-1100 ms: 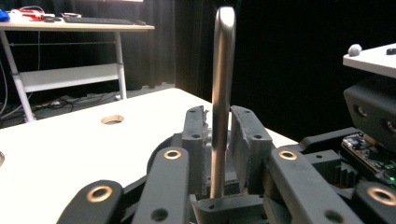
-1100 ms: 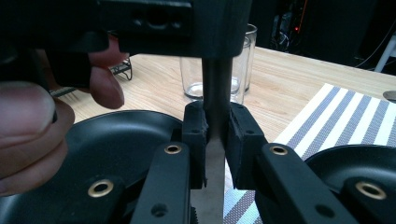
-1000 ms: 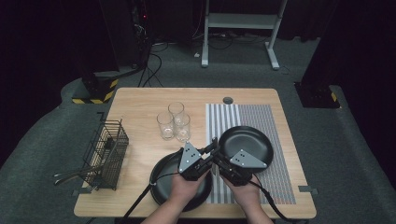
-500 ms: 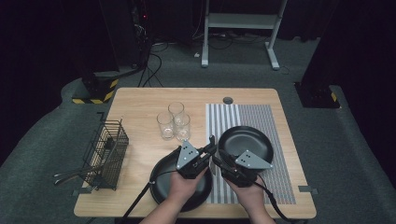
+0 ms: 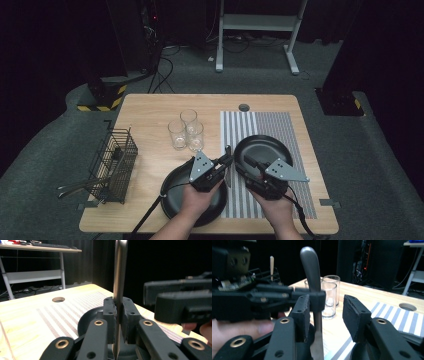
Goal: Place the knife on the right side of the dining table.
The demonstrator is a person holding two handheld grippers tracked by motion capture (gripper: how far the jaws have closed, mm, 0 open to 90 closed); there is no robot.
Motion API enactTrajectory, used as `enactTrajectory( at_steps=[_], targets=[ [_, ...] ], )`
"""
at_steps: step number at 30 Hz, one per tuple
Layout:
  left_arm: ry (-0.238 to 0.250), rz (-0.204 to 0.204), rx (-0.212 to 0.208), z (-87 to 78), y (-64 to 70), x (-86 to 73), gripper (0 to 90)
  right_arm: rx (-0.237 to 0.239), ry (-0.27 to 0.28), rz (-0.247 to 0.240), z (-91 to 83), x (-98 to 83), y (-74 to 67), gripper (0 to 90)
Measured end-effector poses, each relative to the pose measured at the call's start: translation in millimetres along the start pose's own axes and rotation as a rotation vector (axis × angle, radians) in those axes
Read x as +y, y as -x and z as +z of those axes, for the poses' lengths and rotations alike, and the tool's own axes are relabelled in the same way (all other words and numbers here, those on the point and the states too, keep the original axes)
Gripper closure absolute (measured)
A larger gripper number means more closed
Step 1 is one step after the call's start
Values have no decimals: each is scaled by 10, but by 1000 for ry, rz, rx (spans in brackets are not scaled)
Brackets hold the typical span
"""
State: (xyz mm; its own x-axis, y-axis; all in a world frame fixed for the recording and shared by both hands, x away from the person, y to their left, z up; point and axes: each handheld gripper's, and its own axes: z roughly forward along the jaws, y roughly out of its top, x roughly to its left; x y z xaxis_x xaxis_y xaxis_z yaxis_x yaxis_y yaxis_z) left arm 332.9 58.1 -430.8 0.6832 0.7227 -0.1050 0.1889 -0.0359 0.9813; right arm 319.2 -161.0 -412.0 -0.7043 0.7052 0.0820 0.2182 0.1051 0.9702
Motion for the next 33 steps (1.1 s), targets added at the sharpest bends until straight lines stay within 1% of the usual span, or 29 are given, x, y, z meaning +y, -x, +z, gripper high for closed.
enactTrajectory(
  at_steps=[6,8,11,13,17,22,33],
  targets=[
    [1,6,-4,1,12,-1,832,-21,20,-19,25,151,-20,509],
    [2,8,-5,1,17,-2,832,-26,31,-13,40,192,-15,499],
    [3,10,-9,1,22,-4,832,-29,40,-12,60,232,-15,492],
    [2,21,-8,-2,29,-5,832,-26,45,-15,75,253,-21,490],
    [3,29,-10,-1,47,-6,831,-24,49,-16,101,283,-28,483],
    [3,26,-8,7,52,-4,831,-23,46,-27,141,325,-54,476],
    [2,1,-6,36,2,-2,831,-7,48,-31,209,387,-93,481]
  ],
)
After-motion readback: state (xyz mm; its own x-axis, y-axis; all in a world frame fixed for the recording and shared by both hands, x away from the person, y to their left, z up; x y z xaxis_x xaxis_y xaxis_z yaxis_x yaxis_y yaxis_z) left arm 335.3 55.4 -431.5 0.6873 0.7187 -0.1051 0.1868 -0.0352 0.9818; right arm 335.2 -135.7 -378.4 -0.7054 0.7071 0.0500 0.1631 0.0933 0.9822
